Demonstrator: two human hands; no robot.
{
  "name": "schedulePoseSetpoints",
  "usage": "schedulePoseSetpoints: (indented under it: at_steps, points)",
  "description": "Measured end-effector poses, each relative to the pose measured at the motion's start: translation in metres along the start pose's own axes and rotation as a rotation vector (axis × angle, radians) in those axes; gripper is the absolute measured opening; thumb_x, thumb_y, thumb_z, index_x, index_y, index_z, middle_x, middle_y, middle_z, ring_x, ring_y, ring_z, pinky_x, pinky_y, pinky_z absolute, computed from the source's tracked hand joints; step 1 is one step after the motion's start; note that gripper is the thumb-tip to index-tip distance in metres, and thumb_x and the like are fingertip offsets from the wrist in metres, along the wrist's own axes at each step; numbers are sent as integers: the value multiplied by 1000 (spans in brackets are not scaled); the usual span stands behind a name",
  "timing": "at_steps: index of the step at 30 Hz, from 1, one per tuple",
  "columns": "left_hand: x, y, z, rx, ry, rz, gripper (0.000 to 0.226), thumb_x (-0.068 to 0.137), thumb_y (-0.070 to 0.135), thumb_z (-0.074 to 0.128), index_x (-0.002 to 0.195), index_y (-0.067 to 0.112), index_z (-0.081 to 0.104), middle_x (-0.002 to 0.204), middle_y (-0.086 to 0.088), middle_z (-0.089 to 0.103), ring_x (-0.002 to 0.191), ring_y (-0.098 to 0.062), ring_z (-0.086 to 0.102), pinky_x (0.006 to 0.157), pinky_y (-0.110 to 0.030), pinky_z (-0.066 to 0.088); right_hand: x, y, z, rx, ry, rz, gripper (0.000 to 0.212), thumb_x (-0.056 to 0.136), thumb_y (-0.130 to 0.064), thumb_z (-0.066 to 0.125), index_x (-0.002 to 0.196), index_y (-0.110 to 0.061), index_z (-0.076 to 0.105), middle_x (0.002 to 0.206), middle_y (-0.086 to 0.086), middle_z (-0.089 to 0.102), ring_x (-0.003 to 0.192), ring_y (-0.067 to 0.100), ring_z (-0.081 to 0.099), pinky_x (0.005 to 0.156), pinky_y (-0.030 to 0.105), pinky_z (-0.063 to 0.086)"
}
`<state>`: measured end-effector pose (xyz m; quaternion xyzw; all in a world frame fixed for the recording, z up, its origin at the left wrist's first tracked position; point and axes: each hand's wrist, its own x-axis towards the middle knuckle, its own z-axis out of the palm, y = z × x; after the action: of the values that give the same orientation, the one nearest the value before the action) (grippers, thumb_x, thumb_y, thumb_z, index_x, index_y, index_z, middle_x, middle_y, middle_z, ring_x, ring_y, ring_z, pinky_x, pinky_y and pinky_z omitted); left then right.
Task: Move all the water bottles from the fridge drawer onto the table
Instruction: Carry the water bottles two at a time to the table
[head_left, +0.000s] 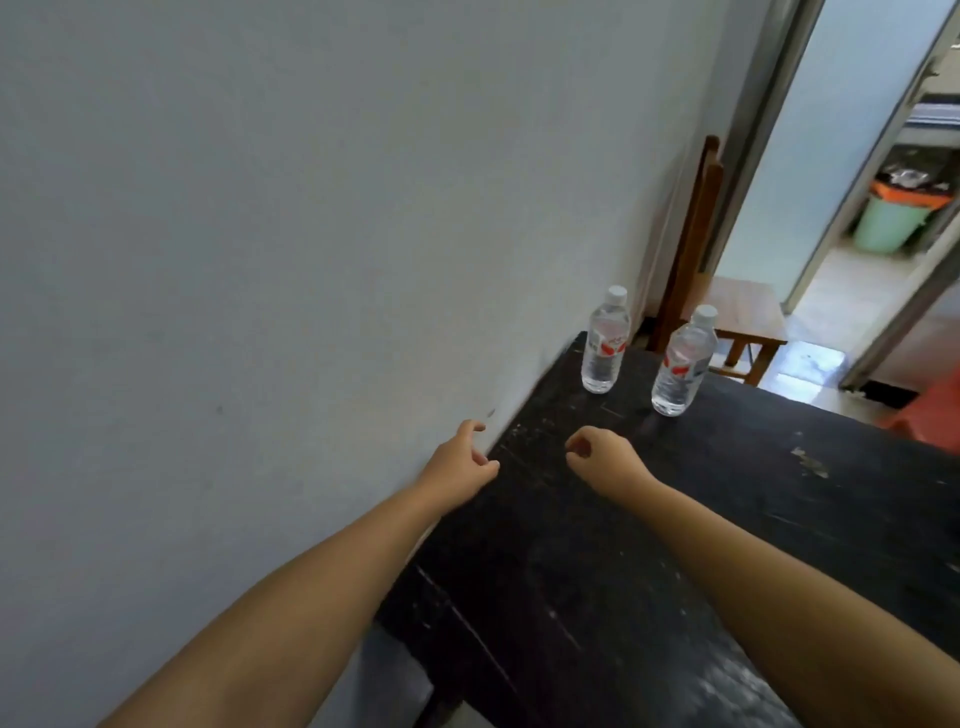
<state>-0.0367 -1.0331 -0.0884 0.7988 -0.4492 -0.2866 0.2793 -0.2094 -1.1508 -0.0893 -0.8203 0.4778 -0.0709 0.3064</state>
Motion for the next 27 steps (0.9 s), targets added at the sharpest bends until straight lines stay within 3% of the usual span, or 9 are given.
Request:
schedulePoseSetpoints:
  at_steps: [6, 11, 18, 27]
  points:
    - [-122, -32, -12, -13, 48, -45, 49, 88, 28, 57, 134, 22, 40, 106, -1, 61, 96, -18, 61, 87, -35, 51, -74, -44, 49, -68, -122, -169, 24, 88, -22, 59, 110, -14, 63, 112, 7, 61, 99, 24, 61, 88, 31, 49]
    - [-225, -66, -35, -17, 176, -184, 45, 87, 26, 57, 130, 22, 45, 107, 1, 58, 96, -18, 61, 85, -35, 52, -126, -88, 87, -145, -278, -402, 25, 91, -22, 56, 115, -14, 62, 116, 6, 56, 100, 22, 60, 90, 31, 48]
    - [-354, -99, -67, -35, 488, -467, 42, 89, 27, 59, 128, 19, 48, 112, -3, 59, 98, -21, 61, 87, -37, 51, -185, -165, 134, -173, -464, -787, 25, 94, -23, 53, 118, -15, 60, 122, 4, 56, 108, 18, 59, 87, 23, 42]
    - [-534, -93, 23, -236, 912, -813, 36, 90, 27, 60, 124, 18, 50, 101, 0, 60, 89, -16, 60, 68, -22, 46, -329, -196, 182, -174, -785, -1273, 25, 93, -22, 54, 116, -13, 61, 121, 7, 58, 104, 18, 60, 86, 23, 43]
